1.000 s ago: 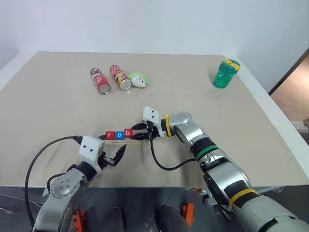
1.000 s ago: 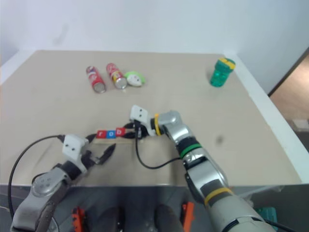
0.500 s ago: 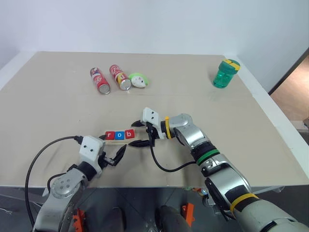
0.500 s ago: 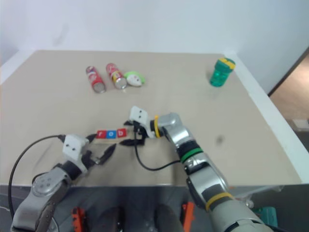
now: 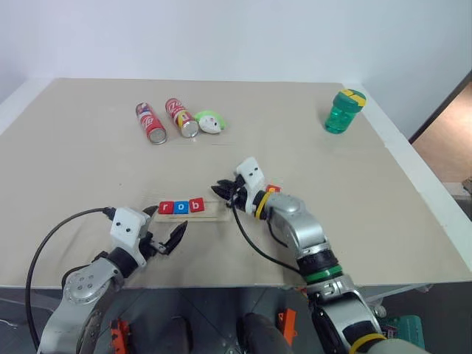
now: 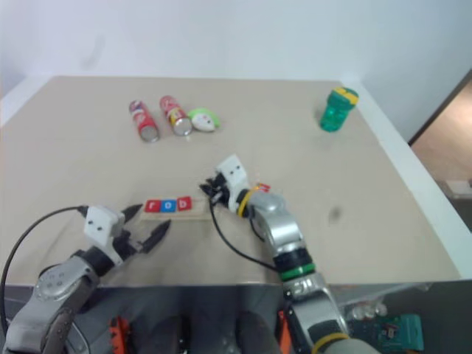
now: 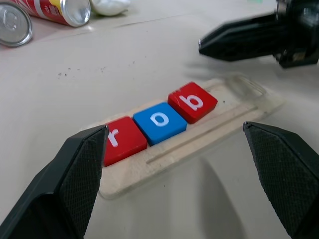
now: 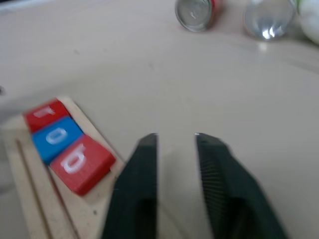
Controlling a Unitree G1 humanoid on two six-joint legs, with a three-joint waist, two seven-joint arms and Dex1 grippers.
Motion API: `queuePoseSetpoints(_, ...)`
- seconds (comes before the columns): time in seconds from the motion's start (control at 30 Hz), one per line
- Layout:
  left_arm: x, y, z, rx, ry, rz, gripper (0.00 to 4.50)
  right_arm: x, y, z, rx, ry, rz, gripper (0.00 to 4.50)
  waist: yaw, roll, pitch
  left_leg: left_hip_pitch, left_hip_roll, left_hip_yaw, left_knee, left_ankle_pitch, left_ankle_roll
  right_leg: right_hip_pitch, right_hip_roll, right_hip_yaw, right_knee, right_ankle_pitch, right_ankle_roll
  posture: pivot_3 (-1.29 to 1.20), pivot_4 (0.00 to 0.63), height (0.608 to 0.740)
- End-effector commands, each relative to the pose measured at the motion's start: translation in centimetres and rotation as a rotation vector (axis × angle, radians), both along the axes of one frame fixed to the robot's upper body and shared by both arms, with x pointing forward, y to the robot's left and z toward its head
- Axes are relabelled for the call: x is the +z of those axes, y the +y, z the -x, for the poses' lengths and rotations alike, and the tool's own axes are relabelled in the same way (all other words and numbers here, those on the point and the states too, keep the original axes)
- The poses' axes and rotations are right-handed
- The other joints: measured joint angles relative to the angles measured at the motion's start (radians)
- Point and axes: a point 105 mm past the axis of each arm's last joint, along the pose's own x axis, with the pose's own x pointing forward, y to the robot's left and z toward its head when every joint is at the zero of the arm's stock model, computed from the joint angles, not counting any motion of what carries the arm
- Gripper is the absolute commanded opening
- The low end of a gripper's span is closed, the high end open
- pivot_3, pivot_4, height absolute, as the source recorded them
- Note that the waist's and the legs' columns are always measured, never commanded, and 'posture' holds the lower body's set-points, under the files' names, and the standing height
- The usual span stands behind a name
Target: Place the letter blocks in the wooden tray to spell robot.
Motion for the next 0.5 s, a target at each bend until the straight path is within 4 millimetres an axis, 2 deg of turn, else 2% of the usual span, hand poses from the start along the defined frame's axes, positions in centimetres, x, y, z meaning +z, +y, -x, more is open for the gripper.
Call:
queuePoseSetpoints(0.03,1.6,0.1,0.4,-0.003,-0.064,0.029,4.50,1.6,0.9,0.0,-0.049,-0.094,0.016,0.05,0.000,0.000,0.000,0.000,0.000,0.000,0.000,0.000,0.000,0.000,0.000,0.000,0.000,0.000,0.000,0.00,0.150,0.739)
queuePoseSetpoints(0.5,1.2,0.0,0.7,0.000,-0.048,0.025,4.50,0.2,2.8,1.6,0.037,-0.120,0.100,0.05,-0.002,0.000,0.000,0.000,0.000,-0.001,0.000,0.000,0.000,0.000,0.000,-0.001,0.000,-0.001,0.000,0.00,0.150,0.739)
